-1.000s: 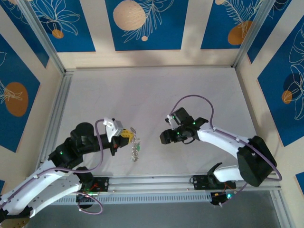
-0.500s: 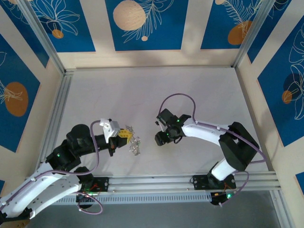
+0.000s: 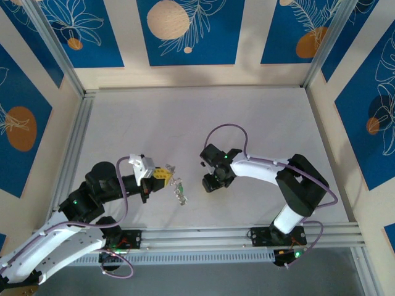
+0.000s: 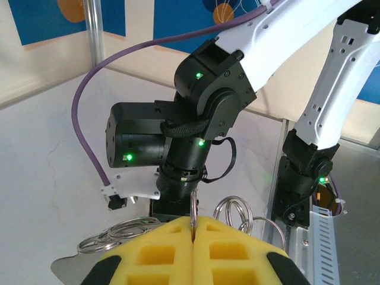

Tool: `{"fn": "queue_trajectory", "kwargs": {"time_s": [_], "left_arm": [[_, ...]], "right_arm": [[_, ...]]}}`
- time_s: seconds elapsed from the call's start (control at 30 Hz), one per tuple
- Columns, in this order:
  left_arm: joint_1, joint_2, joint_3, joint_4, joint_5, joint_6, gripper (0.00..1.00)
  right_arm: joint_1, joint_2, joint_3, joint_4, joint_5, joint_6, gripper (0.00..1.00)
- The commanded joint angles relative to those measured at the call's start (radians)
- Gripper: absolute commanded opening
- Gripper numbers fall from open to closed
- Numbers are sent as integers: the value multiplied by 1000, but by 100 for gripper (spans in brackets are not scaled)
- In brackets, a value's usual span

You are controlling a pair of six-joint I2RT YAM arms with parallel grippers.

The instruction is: Put the keys on the keyring

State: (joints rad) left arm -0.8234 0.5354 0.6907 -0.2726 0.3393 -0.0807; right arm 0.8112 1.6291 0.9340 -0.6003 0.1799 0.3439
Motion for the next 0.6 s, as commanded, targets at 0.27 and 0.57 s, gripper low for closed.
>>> {"fn": "queue_trajectory", "kwargs": {"time_s": [0.27,0.57], "left_arm": [[-8,-19,1,50,10,-11,0],[-6,-26,1,49,10,-11,0]], "right_arm": [[46,54,72,-94,97,15,33],[49,82,97,-105,118,-1,21]]}}
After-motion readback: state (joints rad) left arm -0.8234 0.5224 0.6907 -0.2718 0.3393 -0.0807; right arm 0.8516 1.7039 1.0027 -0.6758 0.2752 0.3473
